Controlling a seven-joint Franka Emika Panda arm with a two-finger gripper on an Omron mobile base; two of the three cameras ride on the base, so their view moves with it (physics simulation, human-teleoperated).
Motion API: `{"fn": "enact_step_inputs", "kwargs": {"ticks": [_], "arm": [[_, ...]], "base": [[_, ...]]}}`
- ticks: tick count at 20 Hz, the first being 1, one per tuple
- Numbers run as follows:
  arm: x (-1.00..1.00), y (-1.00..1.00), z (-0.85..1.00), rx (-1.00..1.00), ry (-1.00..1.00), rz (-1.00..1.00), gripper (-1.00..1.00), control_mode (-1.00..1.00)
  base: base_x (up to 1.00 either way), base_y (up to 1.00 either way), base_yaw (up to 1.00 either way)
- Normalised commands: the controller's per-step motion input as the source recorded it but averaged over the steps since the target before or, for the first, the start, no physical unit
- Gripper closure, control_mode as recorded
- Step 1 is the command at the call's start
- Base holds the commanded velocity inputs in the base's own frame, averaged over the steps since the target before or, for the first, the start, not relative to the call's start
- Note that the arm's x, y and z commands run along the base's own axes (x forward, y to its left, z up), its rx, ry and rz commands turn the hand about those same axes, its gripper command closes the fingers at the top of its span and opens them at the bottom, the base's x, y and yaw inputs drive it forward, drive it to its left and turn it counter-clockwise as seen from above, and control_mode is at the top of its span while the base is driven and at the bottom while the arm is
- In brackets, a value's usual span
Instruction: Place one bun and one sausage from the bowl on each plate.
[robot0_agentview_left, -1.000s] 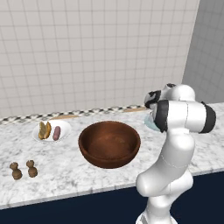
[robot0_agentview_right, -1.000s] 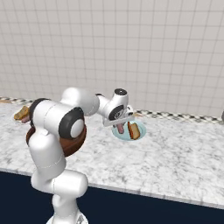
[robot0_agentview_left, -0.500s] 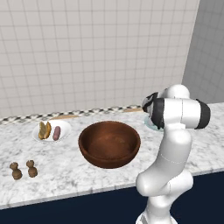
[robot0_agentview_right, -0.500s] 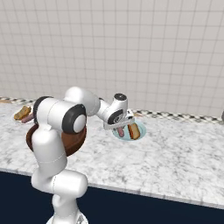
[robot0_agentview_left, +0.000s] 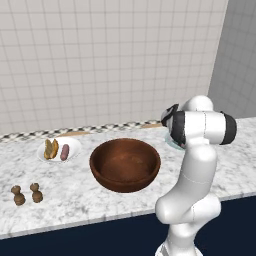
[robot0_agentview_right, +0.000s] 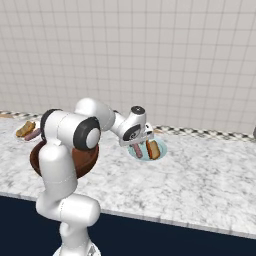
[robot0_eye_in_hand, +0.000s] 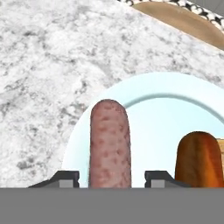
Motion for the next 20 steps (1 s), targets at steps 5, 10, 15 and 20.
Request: {"fn": "enact_step_inputs", "kwargs": {"ticks": [5,10,15,20], "arm": [[0.00,0.00,0.00,0.00,-0.03,0.00,-1.00,-1.00],[-0.02,0.01,0.25,-0.04,-0.01,0.00,-1.00,-1.00],[-0.12,0.06,0.87,-0.11,0.02,0.00,-1.00,-1.00],[-0.34,0.62,1.00,-0.04,0.00,0.00,-1.00,-1.00]], "base": [[0.00,0.00,0.00],[0.00,0.00,0.00],[0.00,0.00,0.00],[0.00,0.00,0.00]]}}
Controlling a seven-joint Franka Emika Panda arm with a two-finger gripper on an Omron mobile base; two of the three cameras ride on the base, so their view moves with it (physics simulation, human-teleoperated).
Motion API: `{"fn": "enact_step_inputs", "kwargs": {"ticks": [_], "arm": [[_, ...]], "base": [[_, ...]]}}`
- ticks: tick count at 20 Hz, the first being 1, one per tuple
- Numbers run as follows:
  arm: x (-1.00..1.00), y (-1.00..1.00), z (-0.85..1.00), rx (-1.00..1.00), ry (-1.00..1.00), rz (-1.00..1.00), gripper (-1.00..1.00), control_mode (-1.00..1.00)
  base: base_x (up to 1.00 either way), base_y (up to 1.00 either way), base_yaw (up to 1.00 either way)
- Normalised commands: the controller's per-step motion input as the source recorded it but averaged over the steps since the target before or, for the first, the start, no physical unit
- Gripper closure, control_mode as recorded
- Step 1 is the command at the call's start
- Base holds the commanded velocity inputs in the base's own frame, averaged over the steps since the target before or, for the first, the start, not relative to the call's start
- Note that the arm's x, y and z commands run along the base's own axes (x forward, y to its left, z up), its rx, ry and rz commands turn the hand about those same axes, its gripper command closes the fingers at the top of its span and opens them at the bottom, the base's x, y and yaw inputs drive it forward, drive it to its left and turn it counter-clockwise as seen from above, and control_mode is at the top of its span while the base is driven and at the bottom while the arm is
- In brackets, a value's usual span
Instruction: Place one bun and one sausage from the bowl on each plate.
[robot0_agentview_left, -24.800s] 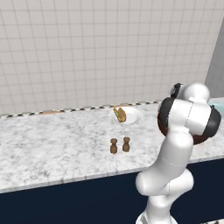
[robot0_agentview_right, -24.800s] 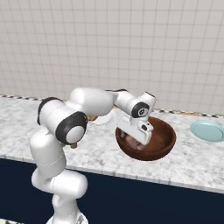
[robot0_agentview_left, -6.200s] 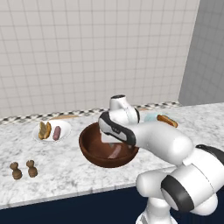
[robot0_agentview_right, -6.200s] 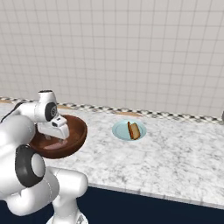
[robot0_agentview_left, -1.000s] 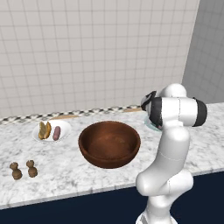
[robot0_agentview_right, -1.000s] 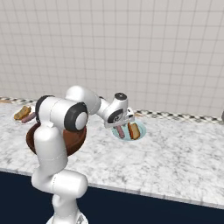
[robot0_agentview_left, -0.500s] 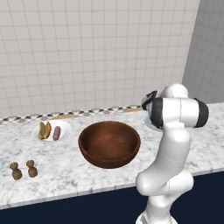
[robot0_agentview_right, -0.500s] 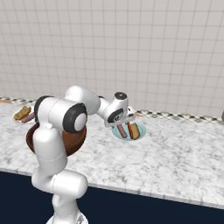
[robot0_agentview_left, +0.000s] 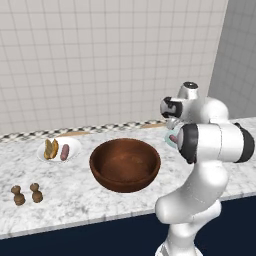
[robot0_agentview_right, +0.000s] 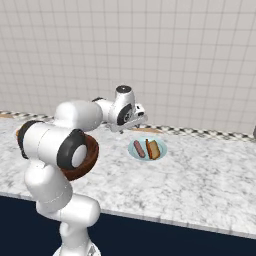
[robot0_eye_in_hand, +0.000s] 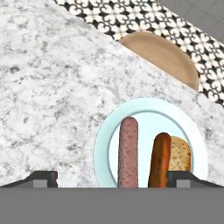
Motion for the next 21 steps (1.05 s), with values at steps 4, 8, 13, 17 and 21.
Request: {"fn": "enact_step_inputs", "kwargs": {"ticks": [4,8,13,17,21], "arm": [[-0.61,0.91,1.00,0.00,0.00,0.03,-1.00,-1.00],[-0.86,0.89,0.99,-0.01,-0.01,0.03,-1.00,-1.00],[-1.00,0.49,0.62,-0.01,-0.10,0.09,-1.00,-1.00],[-1.00,0.50,0.13,-0.02,-0.07,0.13,-1.00,-1.00],[-0.59,0.28,0.00,-0.02,-0.01,0.11,-1.00,-1.00]], "base": [[0.00,0.00,0.00],[0.00,0.00,0.00],[0.00,0.00,0.00],[0.00,0.00,0.00],[0.00,0.00,0.00]]}}
